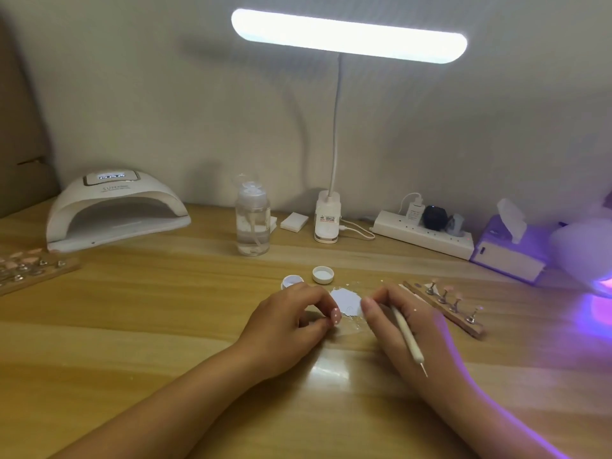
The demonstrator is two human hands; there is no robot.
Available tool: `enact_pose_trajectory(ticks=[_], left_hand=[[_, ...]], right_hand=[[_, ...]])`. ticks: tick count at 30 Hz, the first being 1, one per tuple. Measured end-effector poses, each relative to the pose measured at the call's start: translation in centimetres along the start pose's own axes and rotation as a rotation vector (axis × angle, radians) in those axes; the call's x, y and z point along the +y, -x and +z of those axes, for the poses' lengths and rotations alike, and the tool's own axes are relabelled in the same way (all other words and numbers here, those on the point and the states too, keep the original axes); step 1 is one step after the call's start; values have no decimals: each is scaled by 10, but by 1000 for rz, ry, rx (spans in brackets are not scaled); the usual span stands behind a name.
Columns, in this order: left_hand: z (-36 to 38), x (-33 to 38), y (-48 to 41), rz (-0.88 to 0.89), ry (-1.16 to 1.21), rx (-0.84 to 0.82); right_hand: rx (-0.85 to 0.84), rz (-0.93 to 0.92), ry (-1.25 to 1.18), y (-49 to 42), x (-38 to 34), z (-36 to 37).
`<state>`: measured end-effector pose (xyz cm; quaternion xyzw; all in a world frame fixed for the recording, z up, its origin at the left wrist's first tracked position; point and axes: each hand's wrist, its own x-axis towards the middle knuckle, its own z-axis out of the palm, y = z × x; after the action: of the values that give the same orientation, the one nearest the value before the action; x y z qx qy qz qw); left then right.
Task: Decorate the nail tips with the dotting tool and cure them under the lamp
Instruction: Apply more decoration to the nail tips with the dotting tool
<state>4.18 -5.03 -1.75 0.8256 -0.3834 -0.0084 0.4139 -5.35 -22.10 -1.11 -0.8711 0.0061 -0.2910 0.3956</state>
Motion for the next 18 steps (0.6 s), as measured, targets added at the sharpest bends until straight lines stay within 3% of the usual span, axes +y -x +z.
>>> enact_pose_trajectory(ticks=[18], left_hand=[[3,-5,-3,25,-23,-21]], right_hand=[[-161,27,-4,-7,9,5]])
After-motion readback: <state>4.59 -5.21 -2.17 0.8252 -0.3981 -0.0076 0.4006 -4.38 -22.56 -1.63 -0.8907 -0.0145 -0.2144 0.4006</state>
